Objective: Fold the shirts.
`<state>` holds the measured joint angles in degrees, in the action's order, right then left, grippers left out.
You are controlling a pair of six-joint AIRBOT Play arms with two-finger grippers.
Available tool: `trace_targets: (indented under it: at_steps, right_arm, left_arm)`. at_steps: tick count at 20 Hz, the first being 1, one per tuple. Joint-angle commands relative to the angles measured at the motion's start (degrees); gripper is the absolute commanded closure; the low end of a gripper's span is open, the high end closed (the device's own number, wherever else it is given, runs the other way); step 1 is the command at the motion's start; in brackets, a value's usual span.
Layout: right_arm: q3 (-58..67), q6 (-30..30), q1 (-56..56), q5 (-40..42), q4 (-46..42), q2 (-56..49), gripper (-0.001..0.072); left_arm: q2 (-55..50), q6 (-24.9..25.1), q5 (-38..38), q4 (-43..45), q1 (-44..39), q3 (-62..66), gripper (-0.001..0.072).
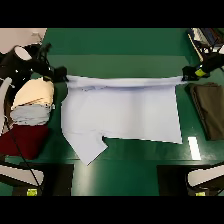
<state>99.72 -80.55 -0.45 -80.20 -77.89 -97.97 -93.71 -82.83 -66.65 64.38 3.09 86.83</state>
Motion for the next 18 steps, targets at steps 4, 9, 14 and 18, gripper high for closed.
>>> trace_targets:
  at_steps: [4, 9, 14, 18]
  right_arm:
    - [-17.51, -2.93, 1.42, 4.28, 0.39, 6.88, 0.0635]
    - [-18.18, -2.8, -1.75, -0.59, 6.43, 9.6, 0.0325]
    - [-26.08, 0.33, -6.4, -2.8, 11.54, 21.81, 0.0327]
    - [-37.07, 2.64, -7.48, 0.11, 15.3, 31.67, 0.0327]
  left_arm:
    - [-0.17, -1.4, 1.7, 4.55, -4.04, -10.19, 0.0679]
    - [4.48, -1.18, -4.04, 5.14, -1.75, -10.1, 0.0208]
    - [20.0, -1.18, -10.78, 13.09, 0.76, -22.01, 0.0208]
    - [34.82, -2.91, -9.44, 7.19, 0.76, -43.8, 0.0208]
